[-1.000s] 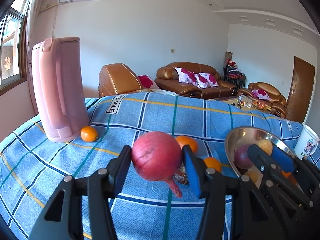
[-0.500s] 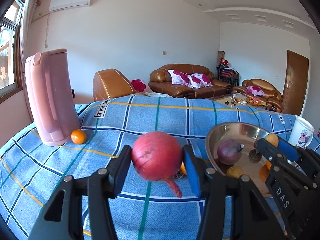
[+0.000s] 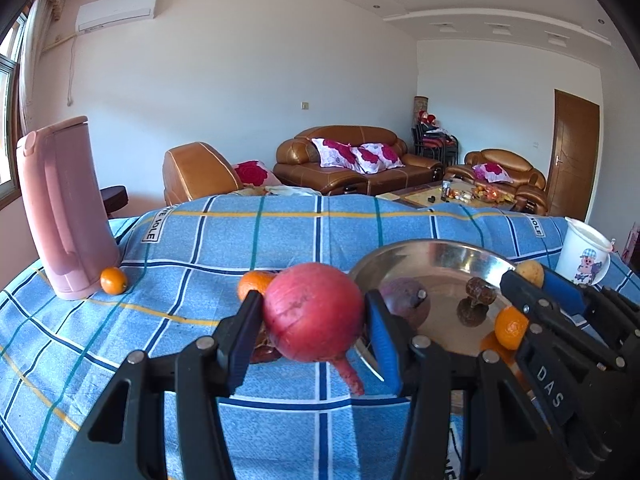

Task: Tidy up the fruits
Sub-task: 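Carry the pomegranate and yellow-brown fruit over the steel bowl with both tools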

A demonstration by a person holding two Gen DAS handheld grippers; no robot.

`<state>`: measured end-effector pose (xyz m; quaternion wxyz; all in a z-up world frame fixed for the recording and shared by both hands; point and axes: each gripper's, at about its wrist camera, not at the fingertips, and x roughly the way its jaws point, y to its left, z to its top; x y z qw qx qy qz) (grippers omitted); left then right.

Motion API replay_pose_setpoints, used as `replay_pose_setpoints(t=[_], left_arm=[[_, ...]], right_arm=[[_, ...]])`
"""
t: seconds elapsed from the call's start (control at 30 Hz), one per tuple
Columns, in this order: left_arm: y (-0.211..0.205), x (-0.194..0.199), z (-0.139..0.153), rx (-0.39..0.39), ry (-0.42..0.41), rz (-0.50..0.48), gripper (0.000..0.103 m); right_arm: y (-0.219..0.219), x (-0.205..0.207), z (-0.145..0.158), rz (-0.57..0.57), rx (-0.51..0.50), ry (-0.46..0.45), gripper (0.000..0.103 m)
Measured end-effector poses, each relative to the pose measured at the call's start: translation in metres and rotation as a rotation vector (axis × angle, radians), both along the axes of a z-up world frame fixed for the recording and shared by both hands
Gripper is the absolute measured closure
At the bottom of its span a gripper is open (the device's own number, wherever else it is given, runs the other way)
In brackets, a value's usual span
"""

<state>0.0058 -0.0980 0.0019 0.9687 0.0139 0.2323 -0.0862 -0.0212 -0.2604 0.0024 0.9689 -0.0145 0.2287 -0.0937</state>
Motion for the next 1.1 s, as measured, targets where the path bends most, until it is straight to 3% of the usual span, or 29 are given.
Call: replay_pose_setpoints(t=[0.63,0.83,1.03,1.1], left_arm=[[-0.055,0.019,0.0,0.016,0.03,-0.086,0.049],[-0.053,0.022,0.001,0.002,0.038,-0.088,0.049],[-0.069,0.028,0.002,0.012,0.036,-0.112,0.049],[-0.075,0.029,0.003,0.012,0.036,-0.126,0.049]], right_arm=[[-0.058,0.017,-0.003,-0.067,0.016,0.03,0.074],[-0.095,0.022,-0.003,-0.069,0.121,0.026,0.074],[-0.127,0.031,-0.009,0.014,0.321,0.033,0.074],[-0.129,0.034,-0.012,0.025,0.343,0.05,0.074]])
